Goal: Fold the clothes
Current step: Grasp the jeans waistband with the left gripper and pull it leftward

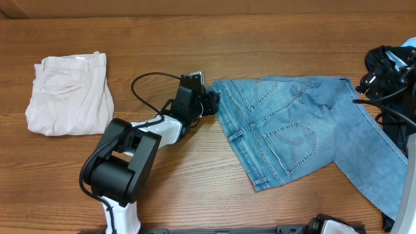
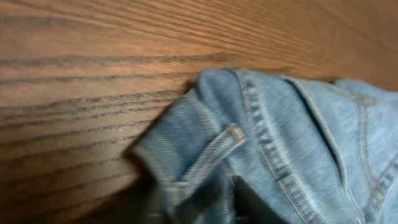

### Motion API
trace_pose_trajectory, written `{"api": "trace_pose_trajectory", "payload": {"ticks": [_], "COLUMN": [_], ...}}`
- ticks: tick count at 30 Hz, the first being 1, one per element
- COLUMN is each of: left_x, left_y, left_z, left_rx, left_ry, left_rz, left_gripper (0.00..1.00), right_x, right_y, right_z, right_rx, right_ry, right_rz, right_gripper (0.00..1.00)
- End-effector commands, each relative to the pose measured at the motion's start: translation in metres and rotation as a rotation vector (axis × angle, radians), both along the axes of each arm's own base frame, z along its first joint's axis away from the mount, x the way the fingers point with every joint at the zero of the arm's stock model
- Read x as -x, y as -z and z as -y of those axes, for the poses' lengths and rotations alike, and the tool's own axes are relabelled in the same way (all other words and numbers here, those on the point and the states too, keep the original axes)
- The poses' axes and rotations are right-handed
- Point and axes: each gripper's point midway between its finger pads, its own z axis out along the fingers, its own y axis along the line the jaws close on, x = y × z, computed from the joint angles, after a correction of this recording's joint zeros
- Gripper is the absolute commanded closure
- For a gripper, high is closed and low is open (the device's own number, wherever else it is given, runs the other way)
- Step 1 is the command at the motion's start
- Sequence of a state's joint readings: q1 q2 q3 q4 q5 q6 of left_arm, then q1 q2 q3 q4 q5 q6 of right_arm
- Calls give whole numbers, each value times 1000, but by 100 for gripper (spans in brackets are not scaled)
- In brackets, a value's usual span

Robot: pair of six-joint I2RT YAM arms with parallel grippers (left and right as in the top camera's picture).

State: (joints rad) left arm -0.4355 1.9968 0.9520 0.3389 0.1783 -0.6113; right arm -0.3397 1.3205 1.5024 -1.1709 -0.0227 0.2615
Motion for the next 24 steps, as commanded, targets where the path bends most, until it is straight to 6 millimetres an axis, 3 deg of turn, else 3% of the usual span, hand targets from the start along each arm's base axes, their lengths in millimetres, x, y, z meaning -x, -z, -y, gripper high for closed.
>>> {"api": "trace_pose_trajectory", "payload": {"ticks": [1,2,7,11,14,17,20,21,22,23,24], "left_x": [-9,-11,-17,-26,-33,-44,-48,-47,-45,-41,-34], "left_y": [-1,-3,-19,-61,-104,-152,-175,-176,-173,-167,-159], "left_z": [2,2,-10,-41,-88,-154,-213,-225,-229,-230,-227], "left_rx": [7,8,9,-24,-72,-173,-235,-225,-199,-171,-146], "left_ry": [1,0,-21,-46,-155,-276,-381,-389,-377,-354,-324], "left_rz": [20,24,39,106,168,297,328,306,274,235,190], "left_gripper": [86,96,96,96,96,96,96,91,52,0,0], "right_x": [-2,-2,-2,-2,-2,-2,-2,-2,-2,-2,-2], "right_y": [-7,-7,-7,-7,-8,-8,-8,-8,-8,-8,-7], "right_z": [1,1,1,1,1,1,1,1,1,1,1], "right_rx": [0,0,0,1,1,1,0,0,0,0,0], "right_ry": [4,4,4,4,4,4,4,3,3,3,3], "right_rz": [24,24,24,24,25,25,25,25,25,25,24], "right_gripper": [7,7,8,8,8,8,8,8,8,8,8]}}
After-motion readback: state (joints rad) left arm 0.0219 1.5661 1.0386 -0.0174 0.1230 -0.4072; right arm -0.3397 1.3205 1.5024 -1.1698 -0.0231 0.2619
